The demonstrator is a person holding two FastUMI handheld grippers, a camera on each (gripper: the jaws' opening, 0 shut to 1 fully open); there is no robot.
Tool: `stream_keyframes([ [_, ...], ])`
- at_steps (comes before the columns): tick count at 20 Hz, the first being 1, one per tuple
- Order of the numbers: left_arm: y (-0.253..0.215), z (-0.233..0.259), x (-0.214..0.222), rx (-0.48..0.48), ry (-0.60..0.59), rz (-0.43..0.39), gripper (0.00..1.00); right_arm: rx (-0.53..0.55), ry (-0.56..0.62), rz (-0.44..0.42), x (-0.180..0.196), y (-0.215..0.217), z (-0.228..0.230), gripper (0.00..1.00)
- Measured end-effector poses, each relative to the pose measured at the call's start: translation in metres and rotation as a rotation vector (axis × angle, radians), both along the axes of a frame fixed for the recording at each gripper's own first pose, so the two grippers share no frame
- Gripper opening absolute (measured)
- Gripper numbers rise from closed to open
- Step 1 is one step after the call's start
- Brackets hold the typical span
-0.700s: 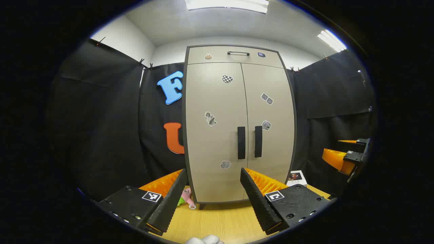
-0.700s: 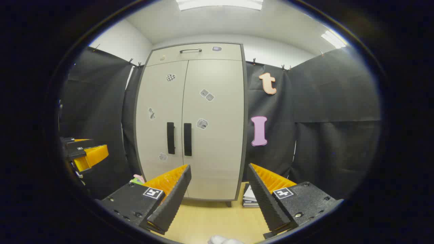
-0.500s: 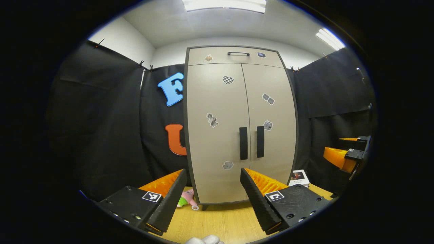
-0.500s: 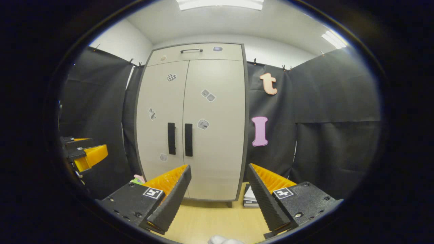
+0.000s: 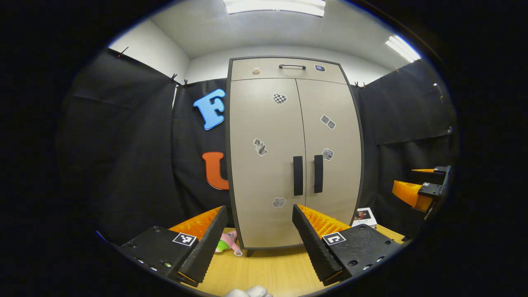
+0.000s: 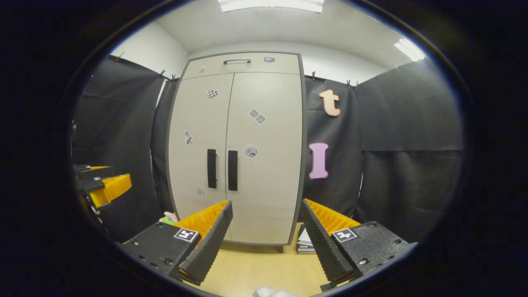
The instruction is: Open the right door of the double-door shoe cabinet with the right hand, and open the left door with the left hand.
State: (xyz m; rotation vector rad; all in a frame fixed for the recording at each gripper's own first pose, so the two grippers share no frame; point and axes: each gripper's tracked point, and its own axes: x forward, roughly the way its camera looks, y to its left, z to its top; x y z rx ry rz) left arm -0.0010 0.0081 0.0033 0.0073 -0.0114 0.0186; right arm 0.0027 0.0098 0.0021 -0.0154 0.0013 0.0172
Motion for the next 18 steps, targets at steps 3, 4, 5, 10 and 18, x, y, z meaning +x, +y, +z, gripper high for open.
stream_keyframes([
  [3,0.000,-0.002,0.000,-0.001,0.004,0.004,0.95,0.002,0.006,-0.001,0.002,0.000,-0.003,1.00],
  [4,0.000,-0.003,0.000,-0.001,0.005,0.008,0.95,0.005,0.007,0.000,0.004,0.000,-0.003,1.00],
  [5,0.002,-0.004,-0.001,0.000,0.008,0.012,0.95,0.006,0.005,0.004,0.006,0.000,-0.004,1.00],
  [10,0.007,-0.007,-0.004,0.001,0.015,0.031,0.95,0.001,0.018,0.014,0.026,0.005,-0.008,1.00],
  [18,0.021,-0.008,-0.013,0.022,0.027,0.068,0.95,-0.007,0.031,0.035,0.099,0.034,-0.005,1.00],
])
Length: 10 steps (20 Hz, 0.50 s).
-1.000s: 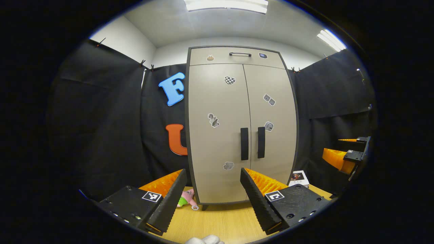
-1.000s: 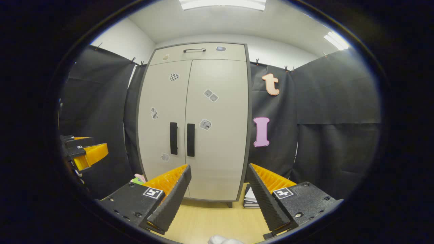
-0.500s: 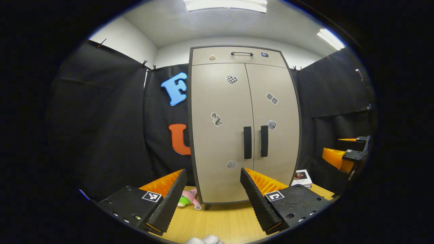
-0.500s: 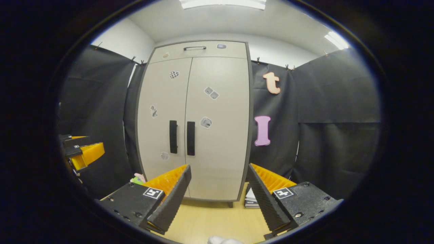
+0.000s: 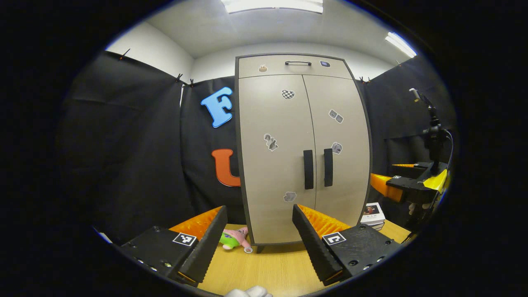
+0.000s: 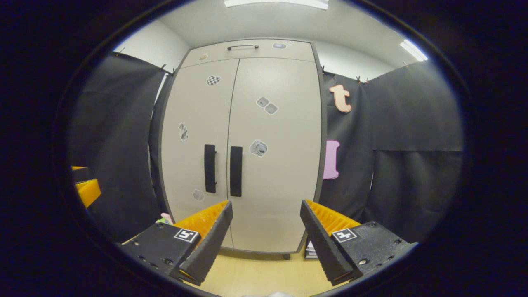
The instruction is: Open the right door of the double-door shoe cabinet with the right hand, and open the left door with the left hand.
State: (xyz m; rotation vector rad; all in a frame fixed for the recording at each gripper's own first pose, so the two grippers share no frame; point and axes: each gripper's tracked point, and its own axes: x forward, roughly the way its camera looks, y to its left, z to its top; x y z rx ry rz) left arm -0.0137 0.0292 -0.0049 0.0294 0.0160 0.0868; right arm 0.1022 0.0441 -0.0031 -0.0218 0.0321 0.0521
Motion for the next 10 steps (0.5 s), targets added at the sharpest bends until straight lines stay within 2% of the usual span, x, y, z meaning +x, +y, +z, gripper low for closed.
stream_keyframes([
  [6,0.012,-0.001,-0.011,-0.003,0.001,0.051,0.95,0.024,0.023,0.021,0.077,0.036,0.002,0.99],
  [10,0.017,-0.003,-0.016,0.004,0.002,0.081,0.95,0.022,0.061,0.047,0.123,0.064,-0.001,0.92],
])
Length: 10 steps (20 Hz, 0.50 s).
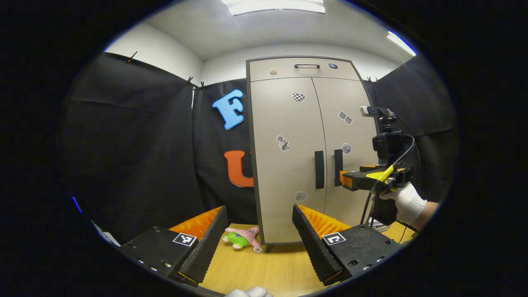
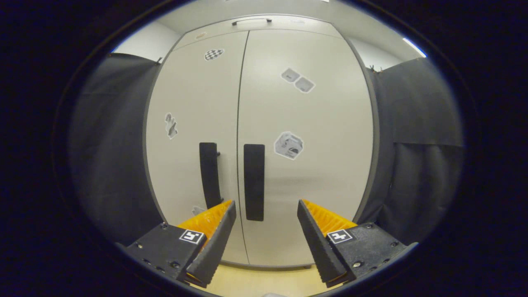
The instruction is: Open the right door of the double-door shoe cabinet with the right hand, and open the left door with the left hand.
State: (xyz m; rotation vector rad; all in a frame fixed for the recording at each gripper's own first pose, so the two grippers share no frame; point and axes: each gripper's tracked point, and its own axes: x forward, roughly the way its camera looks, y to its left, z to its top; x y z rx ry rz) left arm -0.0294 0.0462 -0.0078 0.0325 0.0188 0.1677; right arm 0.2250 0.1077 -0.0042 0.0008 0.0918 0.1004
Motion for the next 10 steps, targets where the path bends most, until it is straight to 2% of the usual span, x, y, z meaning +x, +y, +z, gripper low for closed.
stream_keyframes([
  [1,0.003,-0.001,-0.001,-0.003,0.004,0.011,0.95,0.004,-0.002,0.004,0.010,0.005,0.002,0.92],
  [3,0.006,-0.001,-0.003,-0.004,0.009,0.025,0.95,-0.008,0.010,-0.005,0.027,0.008,0.002,0.87],
  [4,0.009,-0.001,-0.003,0.001,0.009,0.036,0.95,-0.007,0.014,-0.002,0.034,0.010,0.003,0.81],
  [5,0.011,0.000,-0.003,0.004,0.013,0.043,0.95,-0.004,0.017,-0.008,0.039,0.011,0.002,0.80],
  [7,0.013,-0.003,-0.004,0.006,0.018,0.050,0.95,0.007,0.027,-0.006,0.045,0.012,0.003,0.69],
  [9,0.016,-0.006,-0.002,0.005,0.024,0.058,0.95,0.028,0.027,-0.015,0.049,0.013,0.004,0.63],
  [10,0.017,-0.009,-0.002,0.003,0.031,0.060,0.95,0.027,0.029,-0.025,0.051,0.012,0.005,0.52],
])
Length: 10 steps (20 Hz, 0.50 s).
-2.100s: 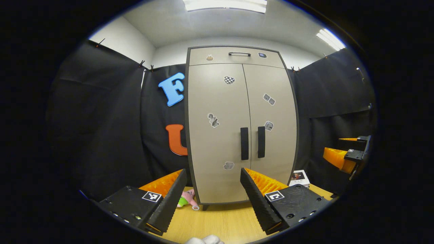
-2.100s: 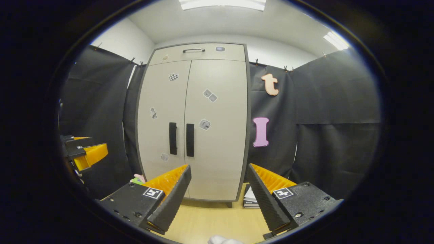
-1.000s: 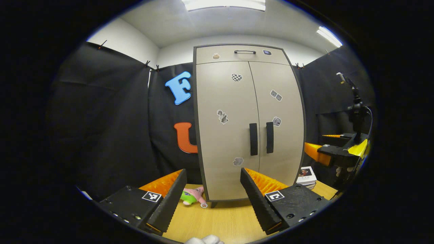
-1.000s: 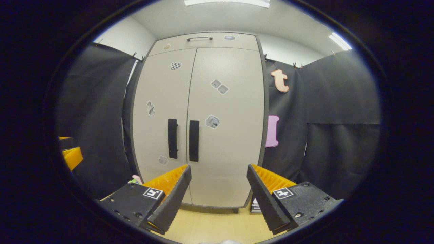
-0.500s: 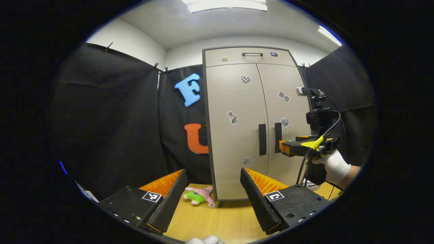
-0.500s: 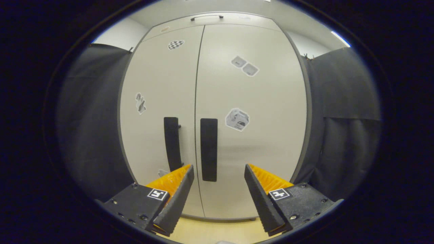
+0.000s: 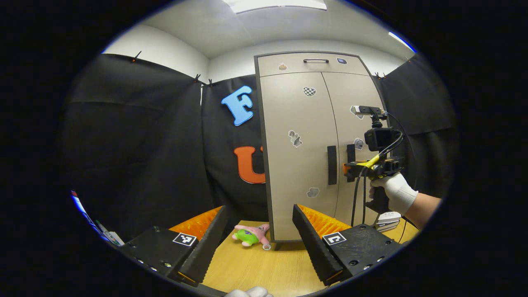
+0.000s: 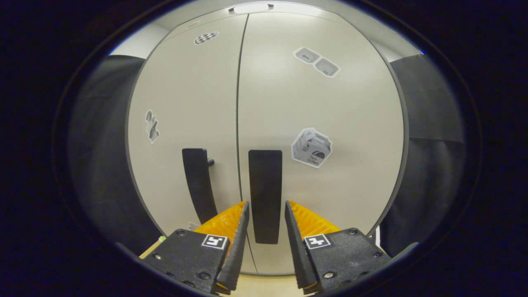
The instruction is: Open the right door of the double-door shoe cabinet with the right hand, and open the left door with the left hand.
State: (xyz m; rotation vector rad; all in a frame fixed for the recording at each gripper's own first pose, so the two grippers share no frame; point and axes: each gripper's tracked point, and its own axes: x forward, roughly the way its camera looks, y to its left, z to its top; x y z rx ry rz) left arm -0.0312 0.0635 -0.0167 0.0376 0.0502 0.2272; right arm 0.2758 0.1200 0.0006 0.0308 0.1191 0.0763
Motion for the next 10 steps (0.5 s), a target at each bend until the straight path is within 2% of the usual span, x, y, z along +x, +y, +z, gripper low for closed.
stream_keyframes([
  [2,0.0015,-0.0022,-0.0008,-0.002,0.003,0.000,0.95,-0.006,0.001,-0.005,0.0053,0.0022,0.0002,0.37],
  [10,0.0018,-0.0007,0.0036,-0.027,-0.006,-0.017,0.95,0.011,0.020,0.015,0.0087,0.0028,-0.0028,0.33],
])
